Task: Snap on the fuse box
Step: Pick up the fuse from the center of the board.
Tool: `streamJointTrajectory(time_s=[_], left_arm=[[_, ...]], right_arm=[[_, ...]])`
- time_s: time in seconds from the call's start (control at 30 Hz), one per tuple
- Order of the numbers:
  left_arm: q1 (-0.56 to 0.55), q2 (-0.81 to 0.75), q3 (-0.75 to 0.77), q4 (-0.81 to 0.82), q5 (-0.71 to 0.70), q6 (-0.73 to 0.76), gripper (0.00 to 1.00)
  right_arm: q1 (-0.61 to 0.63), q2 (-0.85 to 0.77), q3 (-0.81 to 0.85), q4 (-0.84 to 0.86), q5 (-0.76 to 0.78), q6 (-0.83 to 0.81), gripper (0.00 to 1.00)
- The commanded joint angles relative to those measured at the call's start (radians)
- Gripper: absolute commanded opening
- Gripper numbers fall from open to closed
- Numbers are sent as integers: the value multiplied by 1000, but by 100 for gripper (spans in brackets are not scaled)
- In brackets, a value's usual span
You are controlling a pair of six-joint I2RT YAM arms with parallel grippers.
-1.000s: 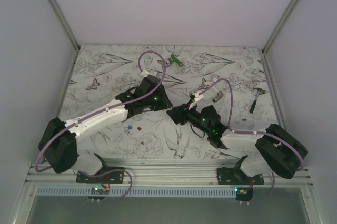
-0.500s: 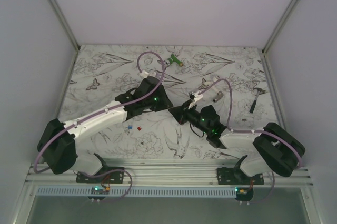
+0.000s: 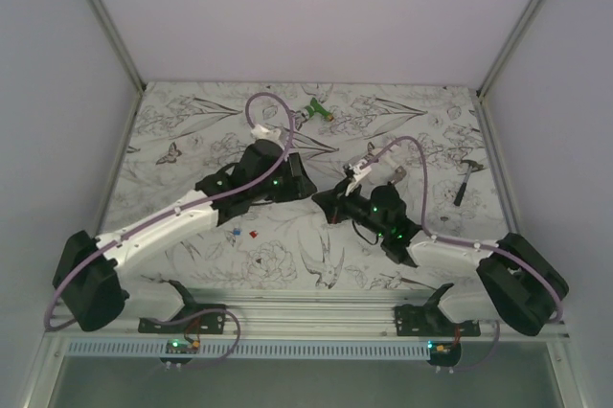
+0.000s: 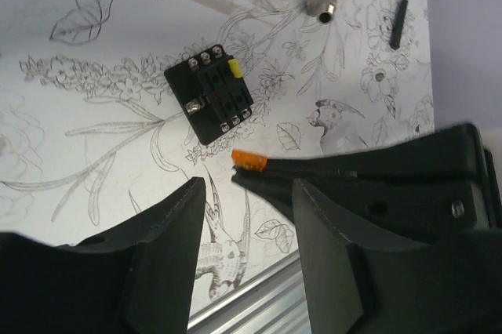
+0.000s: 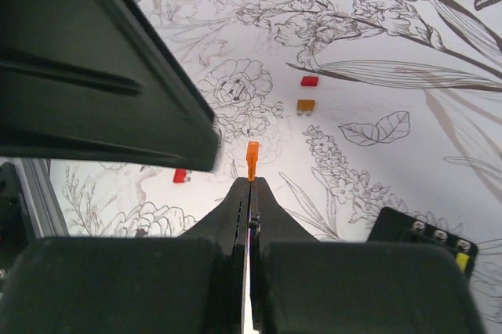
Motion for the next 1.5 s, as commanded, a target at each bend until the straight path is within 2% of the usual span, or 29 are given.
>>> streamJointTrajectory(time_s=[0.0,0.23,0.43,0.57,0.7,1.47], left_arm=[[23,-93,1,11,68,222,52],[72,-179,-3,10,322,589,51],[81,-177,-11,14,485,740,51],[81,-150,-2,19,601,781,49],[80,-128,2,24,688,801,44],[75,-44,-22,24,793,851,33]], right_arm=[[-81,-46,59,-125,-209,-75,0],[-171,-100,138,-359,-522,-168,0],[-214,-144,221,-567,-696,-268,0],[-225,-156,266,-662,-788,-319,0],[-227,-156,280,-687,-822,-331,0],[-235,-170,280,-673,-886,-323,0]])
